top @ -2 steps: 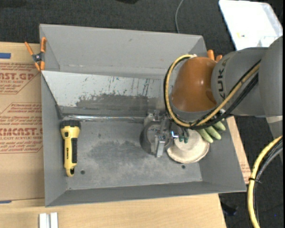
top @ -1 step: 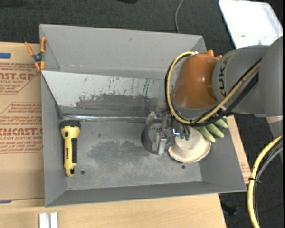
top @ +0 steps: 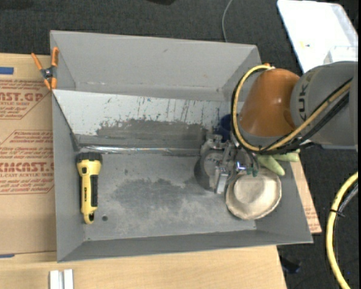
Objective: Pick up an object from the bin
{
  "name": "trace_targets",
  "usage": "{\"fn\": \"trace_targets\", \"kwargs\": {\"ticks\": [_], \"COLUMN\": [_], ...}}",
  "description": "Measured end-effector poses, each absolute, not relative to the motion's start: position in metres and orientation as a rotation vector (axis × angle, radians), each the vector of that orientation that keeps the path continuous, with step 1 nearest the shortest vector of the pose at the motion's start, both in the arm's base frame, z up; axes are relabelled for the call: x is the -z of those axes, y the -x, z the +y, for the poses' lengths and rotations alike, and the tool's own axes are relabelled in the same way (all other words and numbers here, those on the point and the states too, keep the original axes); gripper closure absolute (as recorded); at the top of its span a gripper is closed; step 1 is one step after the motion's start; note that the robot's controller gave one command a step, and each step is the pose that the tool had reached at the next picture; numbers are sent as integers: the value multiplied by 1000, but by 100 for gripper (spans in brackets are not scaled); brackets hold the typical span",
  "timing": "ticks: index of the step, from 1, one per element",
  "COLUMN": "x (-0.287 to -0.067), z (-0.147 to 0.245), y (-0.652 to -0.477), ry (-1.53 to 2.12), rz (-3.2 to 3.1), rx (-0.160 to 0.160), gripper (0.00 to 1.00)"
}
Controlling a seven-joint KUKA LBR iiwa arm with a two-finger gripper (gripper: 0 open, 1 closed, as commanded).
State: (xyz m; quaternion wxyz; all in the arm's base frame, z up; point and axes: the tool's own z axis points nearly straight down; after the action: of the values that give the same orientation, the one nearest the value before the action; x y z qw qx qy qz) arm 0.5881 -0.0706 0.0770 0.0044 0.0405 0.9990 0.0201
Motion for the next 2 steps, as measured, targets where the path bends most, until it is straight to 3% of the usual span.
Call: {"fn": "trace_targets", "kwargs": {"ticks": [2], "x": [-77], "z": [-109], "y": [-587], "ry": [-293], "rz": [3136], "rx": [-91], "gripper": [0]}}
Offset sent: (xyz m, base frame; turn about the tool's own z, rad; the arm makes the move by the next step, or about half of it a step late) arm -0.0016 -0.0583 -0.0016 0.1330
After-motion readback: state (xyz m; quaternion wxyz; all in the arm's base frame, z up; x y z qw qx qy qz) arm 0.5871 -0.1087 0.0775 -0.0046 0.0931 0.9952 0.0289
